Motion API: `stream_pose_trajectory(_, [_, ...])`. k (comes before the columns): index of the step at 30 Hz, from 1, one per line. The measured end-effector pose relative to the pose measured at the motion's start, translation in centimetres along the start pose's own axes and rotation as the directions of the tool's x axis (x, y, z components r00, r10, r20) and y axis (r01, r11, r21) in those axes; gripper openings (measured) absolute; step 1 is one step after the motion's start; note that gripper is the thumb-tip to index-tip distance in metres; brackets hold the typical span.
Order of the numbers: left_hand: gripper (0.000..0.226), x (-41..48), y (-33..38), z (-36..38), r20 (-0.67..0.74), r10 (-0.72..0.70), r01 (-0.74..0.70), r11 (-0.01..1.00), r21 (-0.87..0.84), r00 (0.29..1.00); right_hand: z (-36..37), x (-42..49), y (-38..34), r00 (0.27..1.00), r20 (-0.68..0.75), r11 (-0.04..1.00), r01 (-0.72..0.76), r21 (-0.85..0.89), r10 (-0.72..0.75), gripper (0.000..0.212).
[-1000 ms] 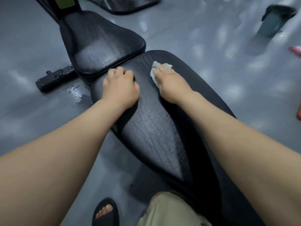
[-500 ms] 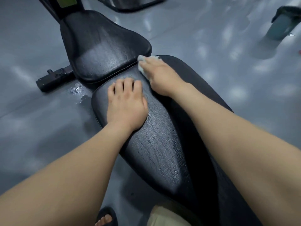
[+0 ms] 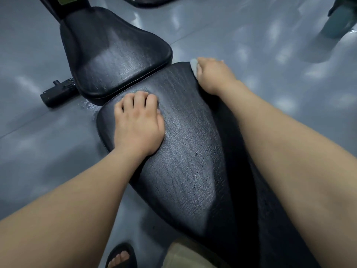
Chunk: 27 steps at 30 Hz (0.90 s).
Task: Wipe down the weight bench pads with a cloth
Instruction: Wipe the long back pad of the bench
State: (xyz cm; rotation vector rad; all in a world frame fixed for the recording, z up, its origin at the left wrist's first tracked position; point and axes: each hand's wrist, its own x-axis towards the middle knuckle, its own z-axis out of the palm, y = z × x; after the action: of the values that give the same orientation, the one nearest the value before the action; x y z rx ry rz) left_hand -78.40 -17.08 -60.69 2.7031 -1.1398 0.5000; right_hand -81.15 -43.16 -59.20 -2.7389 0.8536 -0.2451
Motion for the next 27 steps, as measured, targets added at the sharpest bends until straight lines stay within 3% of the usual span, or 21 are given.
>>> stream_pose_trajectory(10, [0.034, 0.0, 0.4, -0.1, 0.002, -0.004, 0.004, 1.000, 0.020, 1.000, 0.4, -6.3, 5.0, 0.969, -0.023, 0.969, -0.246, 0.015, 0.246, 0.045])
stream_pose_trajectory(13, [0.033, 0.1, 0.4, -0.2, 0.001, -0.007, 0.007, 1.000, 0.020, 1.000, -0.1, -5.2, 3.1, 0.973, -0.010, 0.973, -0.230, 0.014, 0.230, 0.033])
stream_pose_trajectory(18, [0.032, 0.2, 0.4, -0.1, 0.005, -0.008, 0.008, 0.999, 0.035, 1.000, 0.3, -3.7, 0.2, 0.981, -0.040, 0.976, -0.186, 0.115, 0.192, 0.033])
stream_pose_trajectory(27, [0.031, 0.0, 0.6, -0.3, -0.002, -0.009, 0.009, 1.000, 0.013, 1.000, -0.2, -10.9, 4.5, 0.965, 0.014, 0.964, -0.262, 0.040, 0.262, 0.048])
